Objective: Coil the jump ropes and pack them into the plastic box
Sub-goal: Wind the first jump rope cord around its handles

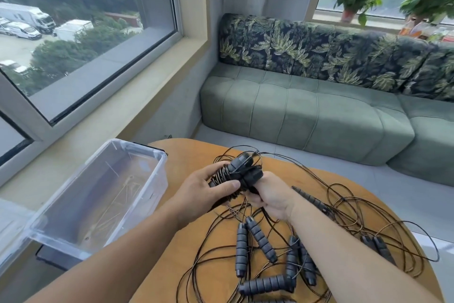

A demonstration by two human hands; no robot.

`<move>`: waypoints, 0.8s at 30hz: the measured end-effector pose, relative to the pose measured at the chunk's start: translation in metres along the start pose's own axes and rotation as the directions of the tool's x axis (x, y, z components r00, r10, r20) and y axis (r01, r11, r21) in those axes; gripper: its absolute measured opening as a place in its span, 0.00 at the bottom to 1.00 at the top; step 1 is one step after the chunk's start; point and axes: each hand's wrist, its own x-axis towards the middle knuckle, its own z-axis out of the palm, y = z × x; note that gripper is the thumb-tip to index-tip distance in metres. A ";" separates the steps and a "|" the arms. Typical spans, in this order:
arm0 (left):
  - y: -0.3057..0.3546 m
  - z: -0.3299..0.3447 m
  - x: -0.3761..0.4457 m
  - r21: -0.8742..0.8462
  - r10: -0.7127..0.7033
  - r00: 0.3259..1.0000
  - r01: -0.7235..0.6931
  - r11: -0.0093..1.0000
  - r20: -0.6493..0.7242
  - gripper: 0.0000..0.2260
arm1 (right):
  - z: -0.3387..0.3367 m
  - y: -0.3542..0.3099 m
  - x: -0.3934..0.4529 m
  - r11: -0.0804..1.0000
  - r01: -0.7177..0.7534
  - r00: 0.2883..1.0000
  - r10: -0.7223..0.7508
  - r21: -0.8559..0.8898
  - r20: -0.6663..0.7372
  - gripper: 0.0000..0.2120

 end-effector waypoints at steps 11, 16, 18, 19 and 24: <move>-0.029 -0.002 0.033 0.655 0.152 0.957 0.049 0.754 -0.246 0.13 | 0.024 -0.024 -0.025 0.297 -0.041 0.996 -0.064 -0.954 -0.063 0.12; -0.028 0.005 0.033 0.860 0.176 0.984 -0.091 0.503 0.002 0.21 | 0.034 -0.064 -0.038 -0.050 0.022 0.984 -0.175 -0.999 0.030 0.04; -0.016 0.007 0.027 0.924 0.152 0.986 -0.116 0.364 0.065 0.24 | 0.033 -0.082 -0.037 -0.126 0.083 0.979 -0.177 -0.989 0.105 0.06; -0.009 0.008 0.023 0.935 0.129 0.988 -0.126 0.331 0.088 0.25 | 0.032 -0.091 -0.036 -0.156 0.119 0.977 -0.160 -0.981 0.144 0.06; 0.009 0.001 0.011 0.828 0.042 0.972 -0.220 0.516 0.232 0.30 | 0.013 -0.121 -0.019 0.070 0.220 0.973 0.049 -0.973 0.224 0.10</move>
